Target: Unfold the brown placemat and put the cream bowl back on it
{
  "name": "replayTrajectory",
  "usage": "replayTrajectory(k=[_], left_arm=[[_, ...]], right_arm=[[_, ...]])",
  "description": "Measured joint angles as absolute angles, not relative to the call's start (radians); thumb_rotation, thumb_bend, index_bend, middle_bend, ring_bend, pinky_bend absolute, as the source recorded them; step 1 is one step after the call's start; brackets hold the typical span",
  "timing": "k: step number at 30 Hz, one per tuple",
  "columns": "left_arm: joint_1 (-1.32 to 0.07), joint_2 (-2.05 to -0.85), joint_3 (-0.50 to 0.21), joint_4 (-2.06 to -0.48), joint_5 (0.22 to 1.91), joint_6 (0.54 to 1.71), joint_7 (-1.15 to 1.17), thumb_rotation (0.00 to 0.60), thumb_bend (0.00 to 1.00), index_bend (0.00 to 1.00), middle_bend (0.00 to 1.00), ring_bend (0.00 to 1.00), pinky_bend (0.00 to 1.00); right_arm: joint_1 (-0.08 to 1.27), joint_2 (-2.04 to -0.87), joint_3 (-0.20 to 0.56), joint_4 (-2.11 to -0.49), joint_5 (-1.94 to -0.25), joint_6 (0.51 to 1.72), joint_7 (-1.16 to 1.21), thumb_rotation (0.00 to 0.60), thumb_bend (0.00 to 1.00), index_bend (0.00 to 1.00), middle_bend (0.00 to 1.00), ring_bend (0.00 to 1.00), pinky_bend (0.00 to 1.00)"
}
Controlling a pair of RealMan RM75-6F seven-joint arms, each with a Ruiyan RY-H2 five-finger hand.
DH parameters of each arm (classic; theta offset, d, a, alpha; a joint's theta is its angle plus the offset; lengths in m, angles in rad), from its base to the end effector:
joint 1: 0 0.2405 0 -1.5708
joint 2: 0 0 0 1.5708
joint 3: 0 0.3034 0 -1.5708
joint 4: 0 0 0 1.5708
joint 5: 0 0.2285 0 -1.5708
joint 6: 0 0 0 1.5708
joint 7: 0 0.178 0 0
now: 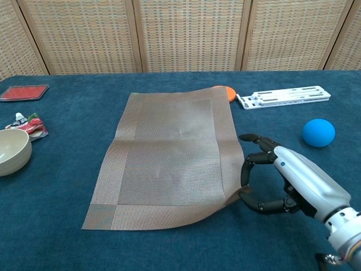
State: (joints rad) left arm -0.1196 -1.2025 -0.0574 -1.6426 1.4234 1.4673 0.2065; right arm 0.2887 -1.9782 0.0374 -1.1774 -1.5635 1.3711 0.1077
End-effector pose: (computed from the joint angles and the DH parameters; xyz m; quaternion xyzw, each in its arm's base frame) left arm -0.3510 0.2326 0.1310 -0.6020 -0.3731 -0.3534 0.6111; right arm -0.2150 -0.2552 -0.1374 0.5778 -0.4985 0.5372 0.3593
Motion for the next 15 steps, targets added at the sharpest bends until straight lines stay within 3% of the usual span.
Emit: replayTrajectory(k=[15], left_arm=[[-0.119, -1.201, -0.06, -1.644, 1.423, 1.465, 0.201, 0.6, 0.0, 0.0, 0.0, 0.0, 0.0]], right_arm=[[0.283, -1.957, 0.032, -1.217, -1.57, 1.385, 0.098, 0.6, 0.56, 0.63, 0.13, 0.0, 0.0]])
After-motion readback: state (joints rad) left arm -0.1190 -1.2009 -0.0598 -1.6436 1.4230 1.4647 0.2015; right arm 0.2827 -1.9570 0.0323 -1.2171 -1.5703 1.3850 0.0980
